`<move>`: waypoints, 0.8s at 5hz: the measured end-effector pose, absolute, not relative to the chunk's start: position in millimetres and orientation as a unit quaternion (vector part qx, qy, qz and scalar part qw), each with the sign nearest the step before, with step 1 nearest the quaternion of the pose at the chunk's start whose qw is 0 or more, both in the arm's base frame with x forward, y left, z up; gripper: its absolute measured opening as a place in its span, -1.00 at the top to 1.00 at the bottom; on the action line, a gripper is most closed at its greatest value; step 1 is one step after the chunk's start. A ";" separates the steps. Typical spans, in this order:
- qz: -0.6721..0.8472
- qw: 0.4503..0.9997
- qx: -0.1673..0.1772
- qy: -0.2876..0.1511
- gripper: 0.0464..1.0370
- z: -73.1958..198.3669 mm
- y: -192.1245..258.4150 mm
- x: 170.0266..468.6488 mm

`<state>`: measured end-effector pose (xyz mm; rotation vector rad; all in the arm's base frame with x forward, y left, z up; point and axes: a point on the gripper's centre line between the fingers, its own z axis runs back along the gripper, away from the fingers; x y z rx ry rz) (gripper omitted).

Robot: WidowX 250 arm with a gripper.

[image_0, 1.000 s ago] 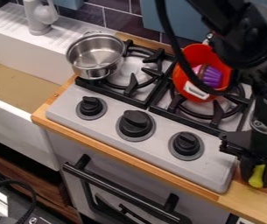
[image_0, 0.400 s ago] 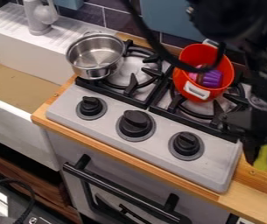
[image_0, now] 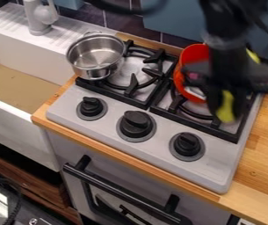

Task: Put the yellow bottle into the silver pot

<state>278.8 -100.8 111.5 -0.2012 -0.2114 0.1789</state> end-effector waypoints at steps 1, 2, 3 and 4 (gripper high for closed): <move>0.133 0.984 -0.082 -0.087 0.58 117.5 -58.6 280.3; 0.157 0.979 -0.097 -0.086 0.58 128.0 -20.4 281.7; 0.174 0.977 -0.091 -0.077 0.58 130.6 14.4 285.7; 0.179 0.976 -0.092 -0.087 0.58 125.1 41.7 287.3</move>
